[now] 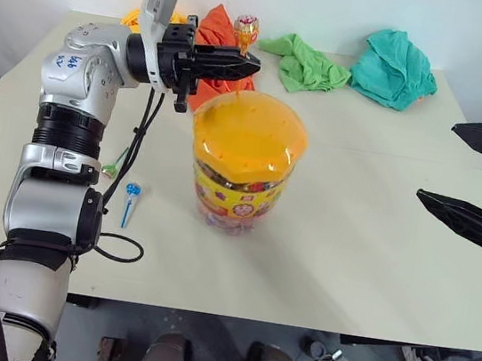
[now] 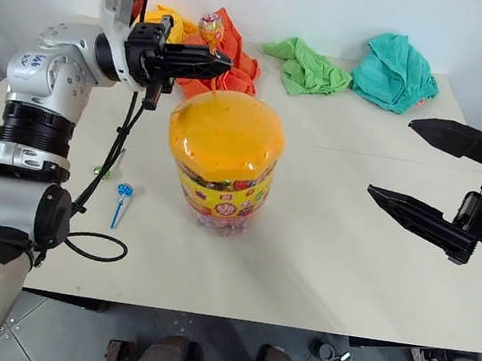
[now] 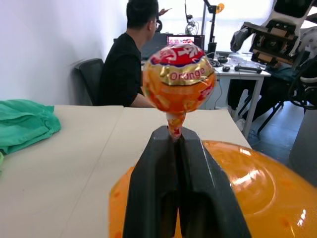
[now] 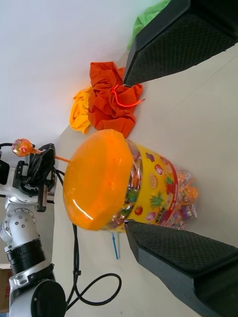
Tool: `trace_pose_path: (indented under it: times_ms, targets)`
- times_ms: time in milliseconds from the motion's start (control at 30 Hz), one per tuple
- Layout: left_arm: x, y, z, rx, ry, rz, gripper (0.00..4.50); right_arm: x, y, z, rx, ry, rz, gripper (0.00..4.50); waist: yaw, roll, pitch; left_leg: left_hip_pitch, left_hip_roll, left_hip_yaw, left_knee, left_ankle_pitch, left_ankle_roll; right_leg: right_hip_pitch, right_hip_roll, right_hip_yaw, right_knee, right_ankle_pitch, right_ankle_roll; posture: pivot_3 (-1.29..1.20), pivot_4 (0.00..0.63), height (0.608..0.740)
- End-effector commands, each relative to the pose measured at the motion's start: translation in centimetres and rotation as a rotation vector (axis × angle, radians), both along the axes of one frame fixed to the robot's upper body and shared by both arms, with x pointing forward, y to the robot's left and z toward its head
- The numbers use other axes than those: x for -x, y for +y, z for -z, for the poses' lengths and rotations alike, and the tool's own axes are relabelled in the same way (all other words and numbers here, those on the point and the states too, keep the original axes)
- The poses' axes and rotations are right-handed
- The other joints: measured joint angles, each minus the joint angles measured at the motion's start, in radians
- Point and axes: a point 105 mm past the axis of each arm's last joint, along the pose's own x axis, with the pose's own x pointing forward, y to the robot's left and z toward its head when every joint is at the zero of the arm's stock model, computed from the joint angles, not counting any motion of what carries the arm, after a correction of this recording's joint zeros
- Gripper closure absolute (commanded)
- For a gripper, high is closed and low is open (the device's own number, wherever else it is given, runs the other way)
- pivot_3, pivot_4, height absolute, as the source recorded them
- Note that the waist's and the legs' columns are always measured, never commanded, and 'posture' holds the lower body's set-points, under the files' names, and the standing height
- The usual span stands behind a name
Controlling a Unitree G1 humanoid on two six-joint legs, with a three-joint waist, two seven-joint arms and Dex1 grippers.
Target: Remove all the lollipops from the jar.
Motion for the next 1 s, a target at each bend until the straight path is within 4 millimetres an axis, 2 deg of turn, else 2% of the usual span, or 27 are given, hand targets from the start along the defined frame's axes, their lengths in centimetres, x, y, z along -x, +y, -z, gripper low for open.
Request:
trace_pose_path:
  times_ms: [33,233,400,500,600,667,733,767,833,1000]
  targets:
    - [1.2,0.0,-3.5,0.050,-0.115,-0.003,4.47,0.4,-0.2,-0.8,-0.026,-0.049,-0.018,0.00,0.000,0.000,0.000,0.000,0.000,0.000,0.000,0.000,0.000,0.000,0.000,0.000,0.000,0.000,0.000,0.00,0.150,0.740]
    - [0.9,0.7,-6.4,0.113,-0.135,-0.146,4.47,-0.1,0.1,0.2,-0.044,-0.016,-0.056,0.00,-0.002,0.000,0.000,0.000,0.000,0.000,0.000,0.000,0.000,0.000,0.000,0.000,0.000,0.000,0.000,0.00,0.150,0.740]
    - [-1.5,4.7,-5.1,0.028,-0.040,-0.451,4.47,-1.1,-1.2,1.8,-0.078,0.036,-0.006,0.00,-0.004,0.000,0.000,0.000,0.000,0.000,0.000,0.000,0.000,0.000,0.000,0.000,0.000,0.000,0.000,0.00,0.150,0.740]
    - [-1.9,9.2,-2.2,-0.050,0.087,-0.654,4.47,-1.5,-2.1,2.9,-0.096,0.075,0.015,0.00,-0.007,0.000,0.000,0.001,0.000,0.000,-0.001,0.000,0.000,0.000,0.000,0.001,0.000,0.000,0.000,0.00,0.150,0.740]
    - [-1.3,11.7,-0.3,-0.096,0.168,-0.762,4.47,-1.5,-2.0,3.3,-0.098,0.089,0.008,0.00,-0.012,0.001,0.000,0.002,0.001,0.000,-0.002,0.000,0.000,0.000,0.001,0.001,0.001,0.000,0.000,0.00,0.150,0.740]
    - [-0.5,15.1,2.8,-0.160,0.335,-0.909,4.47,-1.8,-1.7,4.0,-0.093,0.118,-0.001,0.00,-0.009,0.001,0.001,0.001,0.001,0.000,-0.001,0.000,0.000,0.000,0.001,0.001,0.001,0.000,0.000,0.00,0.150,0.740]
    - [0.6,17.2,5.3,-0.220,0.472,-1.004,4.47,-2.0,-1.5,4.6,-0.084,0.140,-0.007,0.00,-0.009,0.000,0.001,0.001,0.001,0.000,0.000,0.000,0.000,0.000,0.000,0.002,0.001,0.000,0.000,0.00,0.150,0.740]
    - [1.5,18.1,7.2,-0.270,0.590,-1.043,4.47,-2.1,-1.5,5.1,-0.077,0.155,-0.010,0.00,-0.008,0.000,0.001,0.001,0.001,0.000,-0.001,0.000,0.000,0.000,0.000,0.002,0.001,0.000,0.000,0.00,0.150,0.740]
    - [3.3,19.1,10.5,-0.354,0.780,-1.087,4.47,-2.2,-1.2,6.0,-0.058,0.188,-0.031,0.00,-0.004,0.000,0.001,0.001,0.001,0.000,-0.001,0.000,0.000,0.000,0.000,0.002,0.001,0.000,0.000,0.00,0.150,0.740]
    - [5.4,19.7,13.7,-0.372,0.974,-1.135,4.47,-2.6,-0.9,7.5,-0.028,0.233,-0.061,0.00,0.008,-0.002,0.002,0.001,0.000,-0.001,0.000,0.000,0.000,0.000,0.000,0.002,0.001,0.000,0.000,0.00,0.150,0.740]
